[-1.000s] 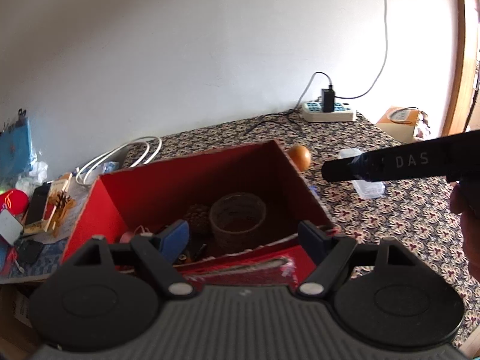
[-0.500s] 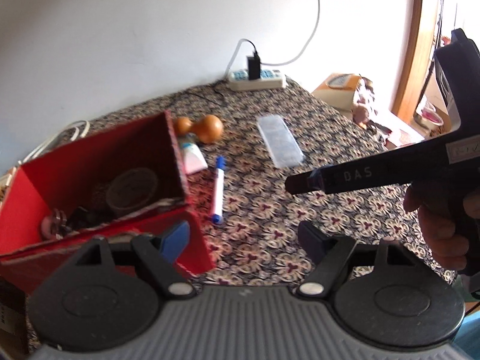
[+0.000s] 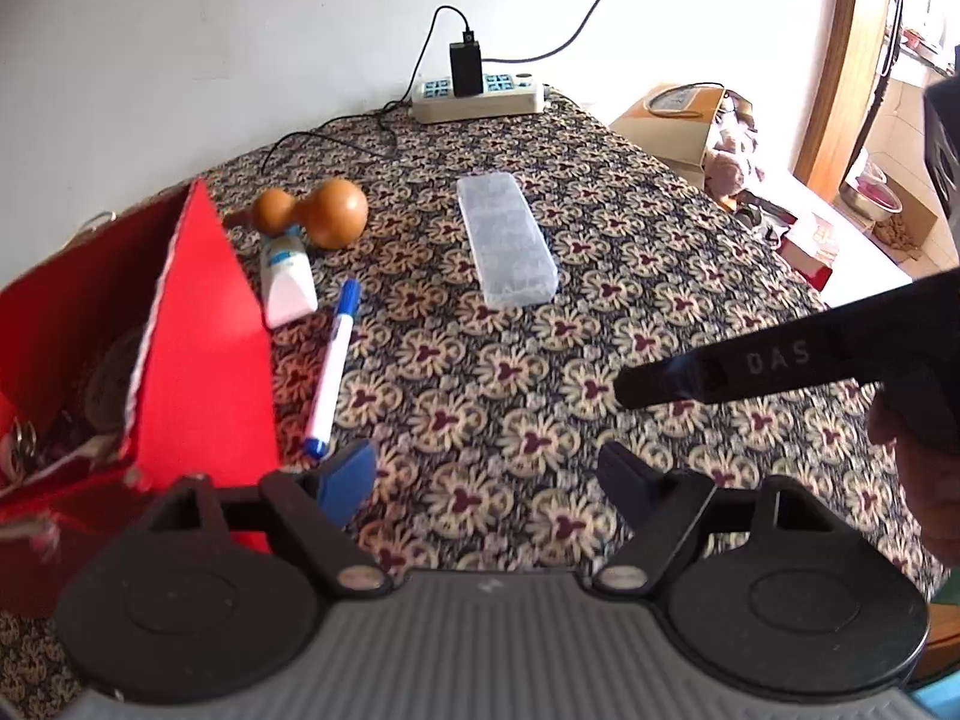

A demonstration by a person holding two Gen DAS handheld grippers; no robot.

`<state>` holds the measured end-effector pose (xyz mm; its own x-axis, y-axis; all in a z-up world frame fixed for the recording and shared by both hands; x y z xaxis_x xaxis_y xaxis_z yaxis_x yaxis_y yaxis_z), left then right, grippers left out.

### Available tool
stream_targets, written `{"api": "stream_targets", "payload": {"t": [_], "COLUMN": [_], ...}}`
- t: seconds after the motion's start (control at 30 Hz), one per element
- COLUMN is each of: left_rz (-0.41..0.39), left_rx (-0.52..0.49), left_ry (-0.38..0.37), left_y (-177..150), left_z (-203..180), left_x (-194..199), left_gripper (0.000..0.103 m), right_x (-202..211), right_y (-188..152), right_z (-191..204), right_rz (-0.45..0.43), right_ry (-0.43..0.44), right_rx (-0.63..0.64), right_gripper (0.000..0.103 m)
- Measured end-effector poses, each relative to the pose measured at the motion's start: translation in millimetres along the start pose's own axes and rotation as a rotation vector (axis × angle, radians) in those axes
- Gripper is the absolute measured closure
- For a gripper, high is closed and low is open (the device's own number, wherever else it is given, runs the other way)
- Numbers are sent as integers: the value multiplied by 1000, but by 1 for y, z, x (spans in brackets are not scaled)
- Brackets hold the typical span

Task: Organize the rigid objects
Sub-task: 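Move the right tool to the clear plastic pencil case, then grasp the end of the clear pencil case with the right tool and lift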

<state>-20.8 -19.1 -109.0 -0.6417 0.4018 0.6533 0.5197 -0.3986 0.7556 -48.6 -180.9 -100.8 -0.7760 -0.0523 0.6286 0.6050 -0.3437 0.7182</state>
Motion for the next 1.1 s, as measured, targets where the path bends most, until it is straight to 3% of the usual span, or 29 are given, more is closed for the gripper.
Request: {"api": "stream_targets", "payload": {"t": [0.57, 0.73, 1.1], "left_rz": [-18, -16, 10], "left_rx": [-8, 10, 1], "left_ry": [28, 16, 22], "left_y": [72, 86, 94], "left_z": [-10, -11, -9], "left_x": [-112, -135, -165], "left_gripper": [17, 14, 13], "right_x": [-53, -71, -103], "right_y": [99, 114, 126], "right_z": [-70, -73, -68], "right_rz": [-36, -30, -1], "right_ry": [56, 83, 104], "right_rx": [-199, -243, -214], "right_gripper": [91, 91, 91]}}
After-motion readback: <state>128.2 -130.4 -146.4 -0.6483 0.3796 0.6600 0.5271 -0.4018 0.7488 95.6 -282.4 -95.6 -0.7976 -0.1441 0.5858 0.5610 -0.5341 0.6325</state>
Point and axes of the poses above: each gripper's, at about its wrist camera, not at the fingertips, and x roughly against the way its jaws point, z to its left, y to its top, the point moved 1 cm from there along -x, roughly the way its jaws point, and after that the axes turned 9 degrees about -z, right-handed, at the moved point
